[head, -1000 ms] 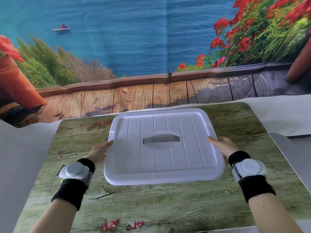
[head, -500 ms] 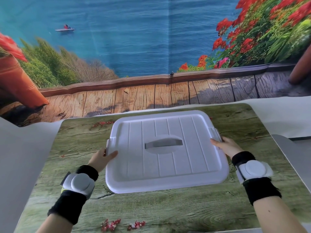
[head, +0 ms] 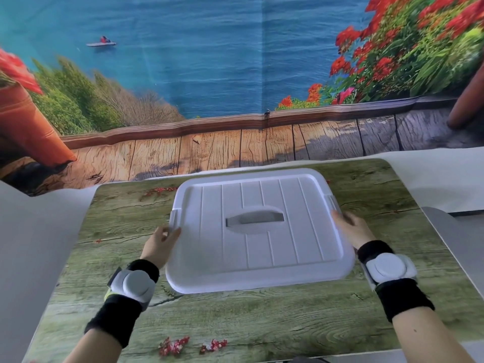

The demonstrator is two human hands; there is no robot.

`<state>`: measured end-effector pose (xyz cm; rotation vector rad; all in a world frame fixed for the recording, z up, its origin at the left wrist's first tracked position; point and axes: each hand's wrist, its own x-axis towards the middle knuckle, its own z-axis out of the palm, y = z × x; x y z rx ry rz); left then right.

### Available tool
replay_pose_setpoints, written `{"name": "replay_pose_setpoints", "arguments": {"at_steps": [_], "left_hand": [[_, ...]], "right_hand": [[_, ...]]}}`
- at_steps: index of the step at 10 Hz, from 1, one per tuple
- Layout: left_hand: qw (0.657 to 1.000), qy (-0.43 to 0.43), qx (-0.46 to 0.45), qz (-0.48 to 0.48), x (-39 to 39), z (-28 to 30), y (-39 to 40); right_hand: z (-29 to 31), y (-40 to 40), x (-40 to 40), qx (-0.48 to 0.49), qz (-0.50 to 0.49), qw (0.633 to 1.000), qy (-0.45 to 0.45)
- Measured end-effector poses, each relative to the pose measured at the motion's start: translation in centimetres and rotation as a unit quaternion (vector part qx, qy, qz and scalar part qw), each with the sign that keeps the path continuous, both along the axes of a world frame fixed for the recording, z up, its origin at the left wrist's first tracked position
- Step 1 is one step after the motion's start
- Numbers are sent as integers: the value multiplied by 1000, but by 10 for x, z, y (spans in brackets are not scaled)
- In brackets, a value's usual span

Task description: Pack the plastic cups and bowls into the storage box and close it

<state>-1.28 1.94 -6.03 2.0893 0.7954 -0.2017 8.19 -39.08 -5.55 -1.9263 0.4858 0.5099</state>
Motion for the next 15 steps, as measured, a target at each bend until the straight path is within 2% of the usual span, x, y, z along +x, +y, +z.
{"name": "replay_pose_setpoints", "arguments": {"at_steps": [1,2,3,4,5,6,7,8,11,14,15], "left_hand": [[988,-56,-99,106,-15,-3,-1],[983,-47,-94,150,-29,-14,-5],[989,83,-81,91,-47,-33,-7],[947,242,-209,-24,-68,-55,-25],[928,242,-244,-143,-82,-61,-48],[945,132,-284,-97,-82,-64,-61],[945,52,-319,-55,-79,-69,-66],[948,14,-318,7,-73,-66,-71],[955,-27,-293,-26,-36,-39,-75],[945,-81,-318,22,30,-24,-62],[942,-81,-325,35,38,-22,-54]], "right_hand": [[-17,-13,-12,61,-80,989,105],[-43,-21,-30,65,-144,978,136],[-59,-14,-55,62,-80,980,171],[-66,-6,-66,82,-33,980,180],[-65,-6,-71,129,-1,975,182],[-64,-14,-75,217,6,962,166],[-64,-20,-74,330,-38,933,138],[-68,-19,-67,323,-59,938,115],[-43,28,-26,301,-37,953,-1],[-20,84,9,363,-53,930,-5],[-16,91,9,341,-9,940,8]]}}
